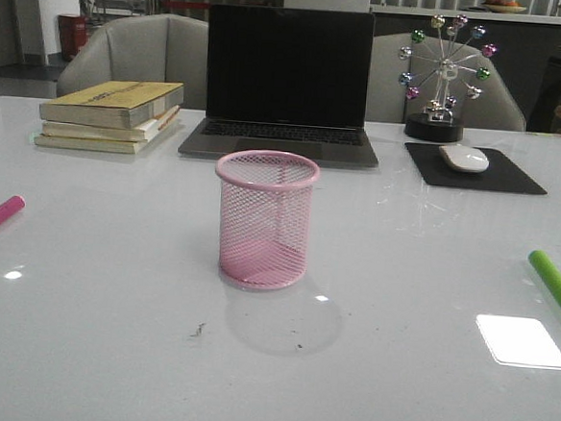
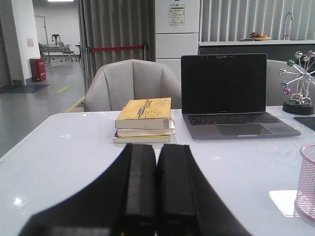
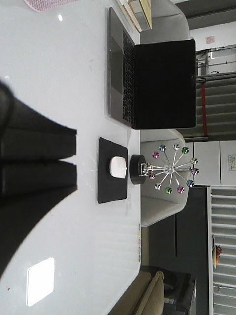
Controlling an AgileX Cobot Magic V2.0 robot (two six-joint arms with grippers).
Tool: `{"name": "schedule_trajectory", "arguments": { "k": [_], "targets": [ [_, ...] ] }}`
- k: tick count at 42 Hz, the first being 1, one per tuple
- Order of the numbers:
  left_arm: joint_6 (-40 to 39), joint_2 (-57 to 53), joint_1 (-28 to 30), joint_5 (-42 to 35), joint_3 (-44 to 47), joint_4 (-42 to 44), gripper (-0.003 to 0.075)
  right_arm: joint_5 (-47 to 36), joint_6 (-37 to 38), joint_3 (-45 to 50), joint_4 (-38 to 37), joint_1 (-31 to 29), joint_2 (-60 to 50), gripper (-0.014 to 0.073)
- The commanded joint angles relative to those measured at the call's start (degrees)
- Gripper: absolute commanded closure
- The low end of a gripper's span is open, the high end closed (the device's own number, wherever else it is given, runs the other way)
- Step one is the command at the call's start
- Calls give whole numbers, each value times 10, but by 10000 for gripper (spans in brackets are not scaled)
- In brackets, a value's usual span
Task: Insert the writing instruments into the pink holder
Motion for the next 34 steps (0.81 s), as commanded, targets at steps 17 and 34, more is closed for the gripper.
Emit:
{"name": "schedule_trajectory", "arguments": {
  "k": [17, 34],
  "targets": [
    [1, -11, -5, -50, 2, -5, 629, -52, 0, -2, 1, -3, -11, 537],
    [1, -11, -8, -113, -40, -5, 629, -75, 0, -55, 3, -2, -11, 537]
  ]
}}
